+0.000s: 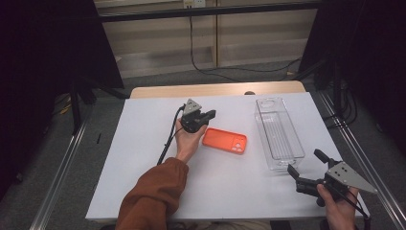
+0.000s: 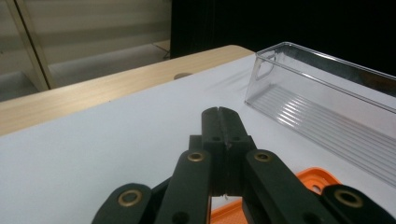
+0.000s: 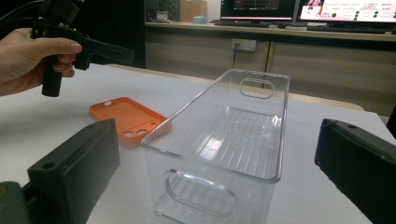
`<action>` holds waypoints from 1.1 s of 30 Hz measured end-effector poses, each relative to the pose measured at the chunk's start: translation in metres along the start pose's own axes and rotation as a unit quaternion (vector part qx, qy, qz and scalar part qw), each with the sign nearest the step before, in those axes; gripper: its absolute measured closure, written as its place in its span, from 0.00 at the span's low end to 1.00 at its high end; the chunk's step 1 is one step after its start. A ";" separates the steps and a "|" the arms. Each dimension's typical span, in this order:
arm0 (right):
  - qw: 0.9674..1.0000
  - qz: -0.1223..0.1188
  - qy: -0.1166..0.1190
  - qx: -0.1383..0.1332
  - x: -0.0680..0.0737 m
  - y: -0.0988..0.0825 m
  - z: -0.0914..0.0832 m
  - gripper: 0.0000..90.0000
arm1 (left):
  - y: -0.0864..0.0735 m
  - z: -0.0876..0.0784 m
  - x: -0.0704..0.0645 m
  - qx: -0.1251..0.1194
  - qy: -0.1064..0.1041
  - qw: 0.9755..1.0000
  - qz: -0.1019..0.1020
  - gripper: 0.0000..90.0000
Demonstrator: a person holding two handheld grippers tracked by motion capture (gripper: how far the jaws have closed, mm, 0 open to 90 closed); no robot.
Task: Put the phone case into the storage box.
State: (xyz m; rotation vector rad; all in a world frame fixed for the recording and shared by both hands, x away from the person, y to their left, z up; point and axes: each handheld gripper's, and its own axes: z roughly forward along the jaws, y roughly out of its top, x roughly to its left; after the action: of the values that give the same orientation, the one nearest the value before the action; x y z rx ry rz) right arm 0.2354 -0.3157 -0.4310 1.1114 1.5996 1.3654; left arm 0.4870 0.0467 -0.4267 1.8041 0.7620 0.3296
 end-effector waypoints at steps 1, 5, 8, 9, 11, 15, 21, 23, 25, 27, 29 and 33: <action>1.000 0.000 0.000 0.000 0.000 0.000 0.000 0.00 | 0.000 0.001 0.002 0.010 -0.004 1.000 -0.001 1.00; 1.000 0.000 0.000 -0.003 0.000 0.000 0.000 0.00 | -0.003 0.006 0.005 0.045 -0.012 0.999 0.000 1.00; 1.000 0.001 0.001 0.000 0.000 0.000 0.000 0.00 | -0.005 0.008 0.007 0.063 -0.015 0.998 -0.005 1.00; 1.000 0.001 0.001 -0.001 0.000 0.000 0.000 0.00 | -0.005 0.009 0.008 0.067 -0.016 0.998 -0.007 1.00; 1.000 0.001 0.000 0.000 0.000 0.000 0.000 0.00 | -0.005 0.010 0.010 0.077 -0.016 0.997 -0.010 1.00; 1.000 0.002 0.001 -0.001 0.000 0.000 0.001 0.00 | -0.003 0.014 0.014 0.104 -0.011 0.994 -0.023 1.00; 1.000 0.001 0.002 0.000 0.000 0.000 0.000 0.00 | 0.001 0.020 0.015 0.134 -0.012 0.991 -0.018 1.00; 1.000 0.000 0.002 0.000 0.000 0.000 0.000 0.00 | 0.002 0.021 0.015 0.146 -0.016 0.989 -0.010 1.00; 1.000 -0.001 0.002 0.000 0.000 0.000 0.000 0.00 | 0.000 0.022 0.015 0.145 -0.026 0.989 -0.015 1.00; 1.000 0.000 0.002 0.000 0.000 0.000 0.000 0.00 | -0.002 0.024 0.015 0.163 -0.017 0.986 -0.005 1.00; 1.000 0.000 0.002 0.000 0.000 0.000 0.000 0.00 | -0.006 0.027 0.015 0.169 -0.015 0.986 -0.008 1.00; 1.000 0.000 0.002 0.000 0.000 0.000 0.000 0.00 | -0.007 0.031 0.015 0.181 -0.009 0.983 0.003 1.00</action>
State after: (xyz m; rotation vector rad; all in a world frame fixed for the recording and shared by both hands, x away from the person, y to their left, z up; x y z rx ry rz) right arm 0.2354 -0.3156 -0.4311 1.1097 1.6016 1.3692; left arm 0.5136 0.0349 -0.4471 2.1468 0.8450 0.1850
